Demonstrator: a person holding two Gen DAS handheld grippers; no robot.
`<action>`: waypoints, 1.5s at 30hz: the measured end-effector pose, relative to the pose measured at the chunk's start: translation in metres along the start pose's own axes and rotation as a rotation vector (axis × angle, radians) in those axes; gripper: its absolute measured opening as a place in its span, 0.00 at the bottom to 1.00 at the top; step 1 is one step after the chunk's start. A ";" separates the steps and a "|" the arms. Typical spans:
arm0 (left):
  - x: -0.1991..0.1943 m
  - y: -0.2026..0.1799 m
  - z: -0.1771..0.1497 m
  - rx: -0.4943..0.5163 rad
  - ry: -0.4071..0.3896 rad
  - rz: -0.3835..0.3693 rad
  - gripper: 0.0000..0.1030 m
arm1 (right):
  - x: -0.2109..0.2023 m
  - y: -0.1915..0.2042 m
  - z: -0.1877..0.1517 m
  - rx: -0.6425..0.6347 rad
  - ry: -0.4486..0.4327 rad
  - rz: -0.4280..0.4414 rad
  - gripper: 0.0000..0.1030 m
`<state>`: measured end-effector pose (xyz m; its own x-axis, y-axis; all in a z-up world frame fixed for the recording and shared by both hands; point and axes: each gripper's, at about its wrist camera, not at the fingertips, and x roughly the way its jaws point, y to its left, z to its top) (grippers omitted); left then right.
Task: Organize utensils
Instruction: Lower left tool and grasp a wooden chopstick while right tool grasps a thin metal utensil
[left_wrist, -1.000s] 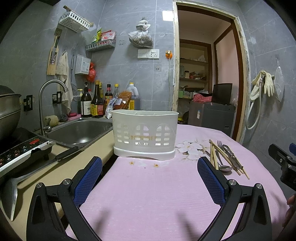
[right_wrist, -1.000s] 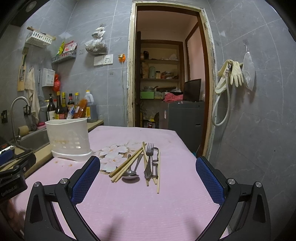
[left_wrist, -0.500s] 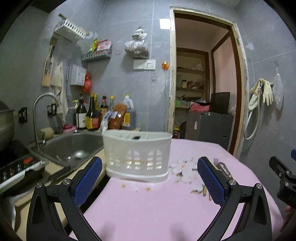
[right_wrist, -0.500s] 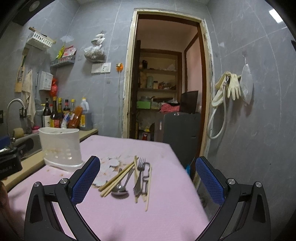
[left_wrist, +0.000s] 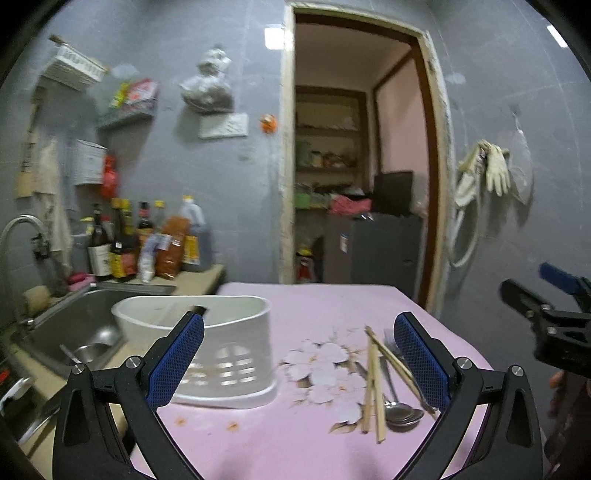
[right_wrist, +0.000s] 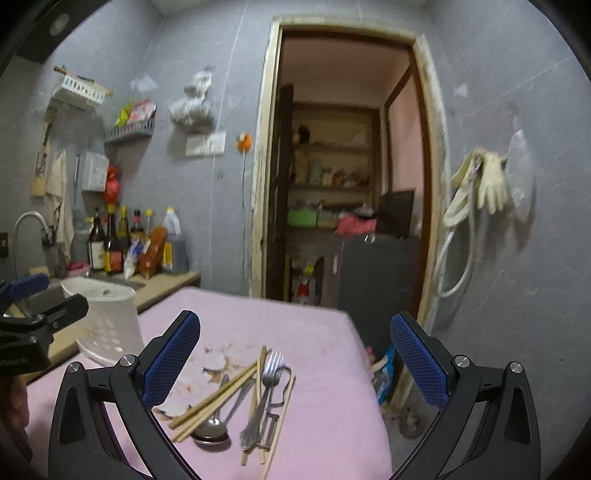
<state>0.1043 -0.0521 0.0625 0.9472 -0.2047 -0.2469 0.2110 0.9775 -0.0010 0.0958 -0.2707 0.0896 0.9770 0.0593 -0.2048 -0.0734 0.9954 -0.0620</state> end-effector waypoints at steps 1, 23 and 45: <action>0.006 -0.003 0.000 0.005 0.013 -0.017 0.98 | 0.009 -0.004 0.000 0.005 0.027 0.006 1.00; 0.154 -0.027 -0.031 0.032 0.497 -0.333 0.53 | 0.136 -0.032 -0.045 0.033 0.478 0.145 0.58; 0.212 -0.016 -0.041 -0.039 0.763 -0.429 0.12 | 0.179 -0.013 -0.067 0.006 0.624 0.291 0.18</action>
<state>0.2918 -0.1089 -0.0298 0.3647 -0.4783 -0.7989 0.4905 0.8279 -0.2718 0.2587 -0.2783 -0.0118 0.6197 0.2712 -0.7365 -0.3119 0.9462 0.0860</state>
